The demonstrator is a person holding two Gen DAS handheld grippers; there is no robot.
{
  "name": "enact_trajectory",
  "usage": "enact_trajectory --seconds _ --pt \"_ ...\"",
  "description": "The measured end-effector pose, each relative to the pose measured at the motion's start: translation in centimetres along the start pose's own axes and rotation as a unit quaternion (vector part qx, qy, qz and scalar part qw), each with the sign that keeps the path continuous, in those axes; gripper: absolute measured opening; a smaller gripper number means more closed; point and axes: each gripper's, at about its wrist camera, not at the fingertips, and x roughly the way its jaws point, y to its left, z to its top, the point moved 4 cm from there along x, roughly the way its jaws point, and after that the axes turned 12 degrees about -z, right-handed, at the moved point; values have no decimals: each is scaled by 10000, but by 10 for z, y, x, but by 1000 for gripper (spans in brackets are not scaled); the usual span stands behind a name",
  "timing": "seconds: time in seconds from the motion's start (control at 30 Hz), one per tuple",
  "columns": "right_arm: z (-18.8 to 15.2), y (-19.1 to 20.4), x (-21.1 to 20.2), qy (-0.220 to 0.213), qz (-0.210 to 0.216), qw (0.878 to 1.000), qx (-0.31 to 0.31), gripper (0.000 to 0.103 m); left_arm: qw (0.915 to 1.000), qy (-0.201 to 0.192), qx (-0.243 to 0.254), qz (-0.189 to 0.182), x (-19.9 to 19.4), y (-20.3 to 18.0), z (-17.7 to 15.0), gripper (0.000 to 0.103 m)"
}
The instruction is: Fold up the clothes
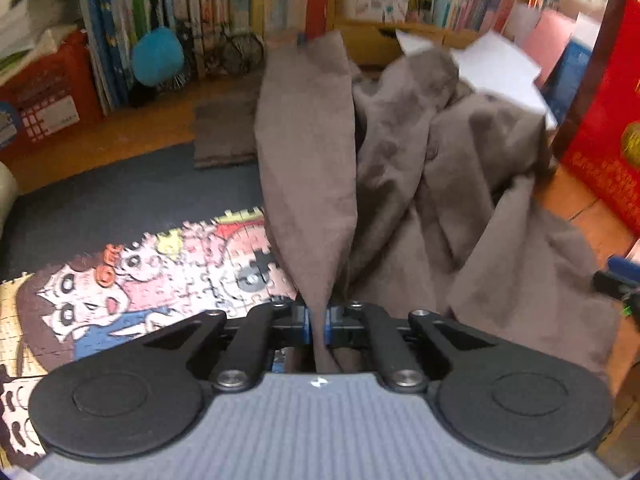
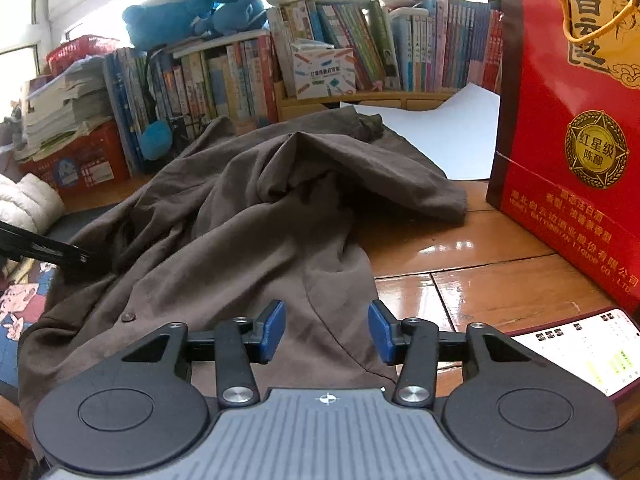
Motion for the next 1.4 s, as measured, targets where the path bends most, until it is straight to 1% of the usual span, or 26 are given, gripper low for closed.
enact_trajectory --seconds 0.07,0.17,0.27,0.4,0.47,0.5,0.53,0.57,0.6,0.63,0.67,0.7,0.73,0.77,0.83,0.9,0.97,1.1,1.13,1.17,1.2,1.23,1.27,1.33,1.37,1.4 --pt "2 1 -1 -27 18 10000 -26 48 9996 -274 -66 -55 -23 5 2 3" --pt "3 2 0 -26 42 10000 -55 48 9976 -649 -208 134 -58 17 -1 3" --pt "4 2 2 -16 82 9999 -55 48 9940 -838 -405 570 -86 33 -17 3" --pt "1 4 7 79 52 9999 -125 51 9882 -672 -395 1315 -96 48 -40 5" --pt "6 5 10 69 37 9998 -177 55 9828 -657 -392 1679 -101 51 -41 9" --pt "10 5 13 38 29 9998 -197 60 9802 -687 -367 1820 -106 51 -39 13" --pt "16 3 15 -5 14 9998 -189 62 9785 -795 -309 1876 -113 50 -34 15" --pt "24 1 18 -64 2 9999 -155 70 9767 -913 -250 1926 -120 48 -30 23" --pt "34 -1 23 -105 37 9999 -111 77 9748 -1068 -201 1949 -128 44 -25 37" --pt "44 -3 30 -110 63 9999 -79 80 9727 -1243 -178 1950 -136 41 -17 55" --pt "55 -4 41 -46 63 10000 -41 82 9713 -1410 -129 1910 -143 38 -9 67" --pt "64 -7 50 26 74 10000 7 82 9722 -1541 -15 1763 -145 35 2 90" --pt "73 -9 62 130 115 9998 95 83 9724 -1641 70 1657 -141 33 13 101" --pt "82 -11 74 238 159 9994 188 83 9729 -1702 160 1558 -136 32 23 103" --pt "93 -12 94 434 237 9983 304 85 9768 -1588 377 1386 -113 24 43 103" --pt "99 -10 113 646 142 9974 277 86 9822 -1311 627 1192 -74 17 60 103" --pt "98 -7 125 798 26 9967 156 86 9857 -901 861 1131 -34 19 73 103" --pt "91 -2 129 796 14 9968 -75 86 9882 -255 1207 911 36 20 75 103" --pt "89 0 130 804 -13 9966 -185 85 9878 -132 1245 922 51 19 75 103" --pt "88 2 132 833 -26 9961 -283 76 9867 -30 1291 989 65 19 76 102" --pt "85 5 134 875 -52 9954 -392 51 9849 30 1363 1067 75 16 75 101" --pt "82 7 137 932 -75 9945 -462 34 9832 88 1426 1140 85 14 74 93" --pt "77 8 140 1040 -111 9933 -493 3 9819 139 1460 1199 92 13 74 85" --pt "71 7 140 1086 -170 9925 -530 3 9815 353 1421 1236 107 12 74 35" --pt "70 6 137 1022 -232 9928 -587 3 9827 451 1336 1204 110 13 76 20" --pt "71 5 133 938 -325 9929 -650 3 9836 470 1278 1184 111 15 77 0"
